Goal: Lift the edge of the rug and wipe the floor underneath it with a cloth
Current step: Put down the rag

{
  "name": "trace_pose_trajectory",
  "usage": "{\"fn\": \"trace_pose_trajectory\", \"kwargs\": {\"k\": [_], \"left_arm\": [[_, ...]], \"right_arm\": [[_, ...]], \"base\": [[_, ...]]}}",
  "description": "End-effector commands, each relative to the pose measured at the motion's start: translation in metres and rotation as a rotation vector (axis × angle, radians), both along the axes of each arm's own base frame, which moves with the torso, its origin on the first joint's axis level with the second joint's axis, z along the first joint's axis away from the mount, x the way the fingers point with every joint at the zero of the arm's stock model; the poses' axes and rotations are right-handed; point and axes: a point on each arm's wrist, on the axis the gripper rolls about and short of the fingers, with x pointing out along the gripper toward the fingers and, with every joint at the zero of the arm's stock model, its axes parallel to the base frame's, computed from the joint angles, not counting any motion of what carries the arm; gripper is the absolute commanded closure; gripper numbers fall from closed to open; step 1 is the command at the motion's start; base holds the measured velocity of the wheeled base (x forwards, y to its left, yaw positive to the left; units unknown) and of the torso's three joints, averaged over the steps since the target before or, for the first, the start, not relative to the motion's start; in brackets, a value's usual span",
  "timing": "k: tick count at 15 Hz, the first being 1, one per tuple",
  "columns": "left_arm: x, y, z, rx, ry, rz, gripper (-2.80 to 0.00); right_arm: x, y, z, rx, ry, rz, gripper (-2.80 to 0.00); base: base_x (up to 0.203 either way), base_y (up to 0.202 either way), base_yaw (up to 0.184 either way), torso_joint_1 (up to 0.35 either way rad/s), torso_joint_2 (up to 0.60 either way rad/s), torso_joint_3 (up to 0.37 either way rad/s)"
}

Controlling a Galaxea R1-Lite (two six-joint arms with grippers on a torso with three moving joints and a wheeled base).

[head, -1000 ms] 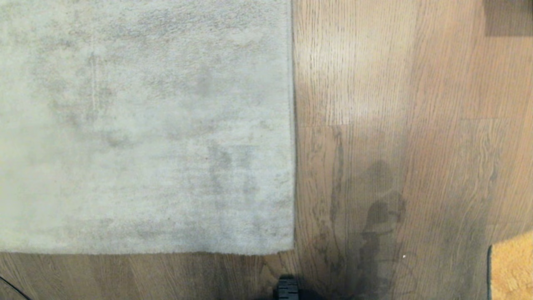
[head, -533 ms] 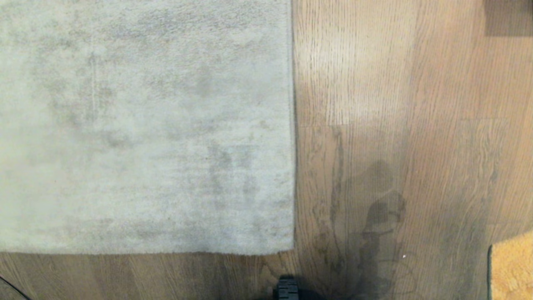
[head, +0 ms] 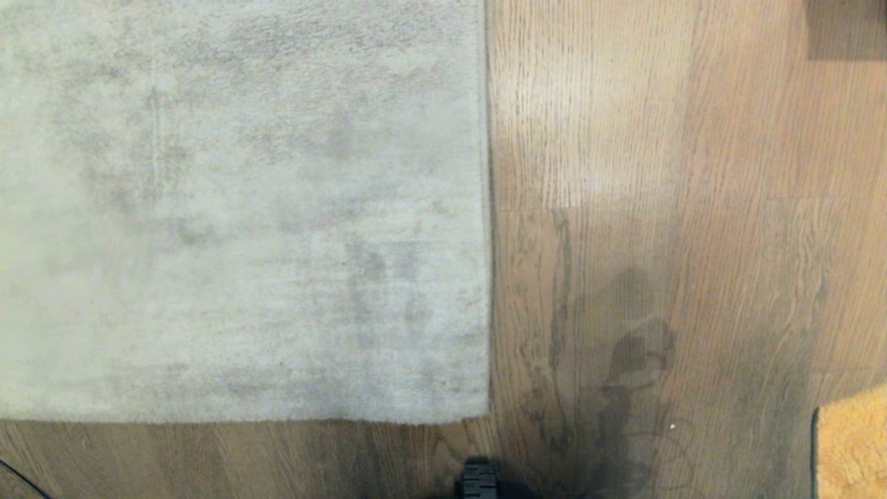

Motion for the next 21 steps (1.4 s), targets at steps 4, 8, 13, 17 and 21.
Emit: {"fn": "trace_pose_trajectory", "kwargs": {"k": [4, 8, 13, 17, 21], "left_arm": [[-0.0001, 0.0000, 0.0004, -0.001, -0.002, 0.000, 0.00], [0.0000, 0.0000, 0.0000, -0.001, 0.000, 0.000, 0.00], [0.0000, 0.0000, -0.0001, 0.001, 0.001, 0.000, 0.00], [0.0000, 0.0001, -0.0001, 0.001, 0.001, 0.003, 0.00], [-0.0001, 0.0001, 0.0002, -0.001, -0.001, 0.003, 0.00]], "right_arm": [[0.0001, 0.0000, 0.0000, -0.001, 0.001, 0.001, 0.00], [0.0001, 0.0000, 0.0000, -0.001, 0.001, 0.001, 0.00], [0.0001, 0.0000, 0.0000, -0.001, 0.001, 0.001, 0.00], [0.0001, 0.0000, 0.0000, -0.002, 0.001, 0.001, 0.00], [0.0001, 0.0000, 0.0000, -0.001, 0.001, 0.001, 0.00]], "base": [[0.000, 0.000, 0.000, 0.000, 0.00, 0.000], [0.000, 0.000, 0.000, 0.000, 0.00, 0.000], [0.000, 0.000, 0.000, 0.000, 0.00, 0.000], [0.000, 0.000, 0.000, 0.000, 0.00, 0.000], [0.000, 0.000, 0.000, 0.000, 0.00, 0.000]]}}
